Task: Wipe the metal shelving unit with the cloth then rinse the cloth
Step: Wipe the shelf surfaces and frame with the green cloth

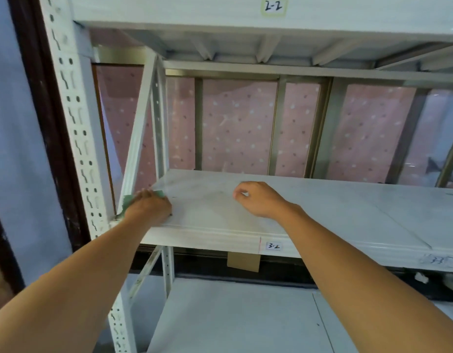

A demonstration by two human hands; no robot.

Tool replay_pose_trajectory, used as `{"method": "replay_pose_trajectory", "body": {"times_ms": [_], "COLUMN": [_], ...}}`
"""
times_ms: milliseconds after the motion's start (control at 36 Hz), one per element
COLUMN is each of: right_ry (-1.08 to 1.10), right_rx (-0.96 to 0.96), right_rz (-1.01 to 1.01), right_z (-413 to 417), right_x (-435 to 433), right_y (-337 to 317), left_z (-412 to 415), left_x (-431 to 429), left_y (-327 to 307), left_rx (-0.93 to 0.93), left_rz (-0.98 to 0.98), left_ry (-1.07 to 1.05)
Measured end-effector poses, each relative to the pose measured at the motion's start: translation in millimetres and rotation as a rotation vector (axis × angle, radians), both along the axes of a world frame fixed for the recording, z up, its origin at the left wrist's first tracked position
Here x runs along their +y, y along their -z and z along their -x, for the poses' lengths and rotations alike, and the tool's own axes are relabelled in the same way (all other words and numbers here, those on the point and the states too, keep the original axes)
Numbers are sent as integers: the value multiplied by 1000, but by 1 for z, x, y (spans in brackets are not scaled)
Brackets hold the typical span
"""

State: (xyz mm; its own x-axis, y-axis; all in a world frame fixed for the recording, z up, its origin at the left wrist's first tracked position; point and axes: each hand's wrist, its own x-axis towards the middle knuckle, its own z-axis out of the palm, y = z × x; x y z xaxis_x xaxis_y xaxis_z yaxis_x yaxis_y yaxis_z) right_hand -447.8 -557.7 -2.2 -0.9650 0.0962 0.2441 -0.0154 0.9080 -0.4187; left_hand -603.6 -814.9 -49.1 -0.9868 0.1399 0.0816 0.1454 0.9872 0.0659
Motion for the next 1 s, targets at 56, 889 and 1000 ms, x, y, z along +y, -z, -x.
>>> {"method": "replay_pose_trajectory", "body": {"times_ms": [56,889,1000], "right_ry": [8,-33,-38], "right_rx": [-24,-136,-174], "right_rz": [30,90,73], "right_z": [-3,19,27], "right_x": [17,98,93], "right_y": [-3,-9,-7], "left_z": [-4,72,118], "left_x": [1,12,9], "left_y": [4,-9,4], "left_rx": [16,-23,51], "left_rz": [-39,-140,-63], "left_ry": [-34,203,245]}}
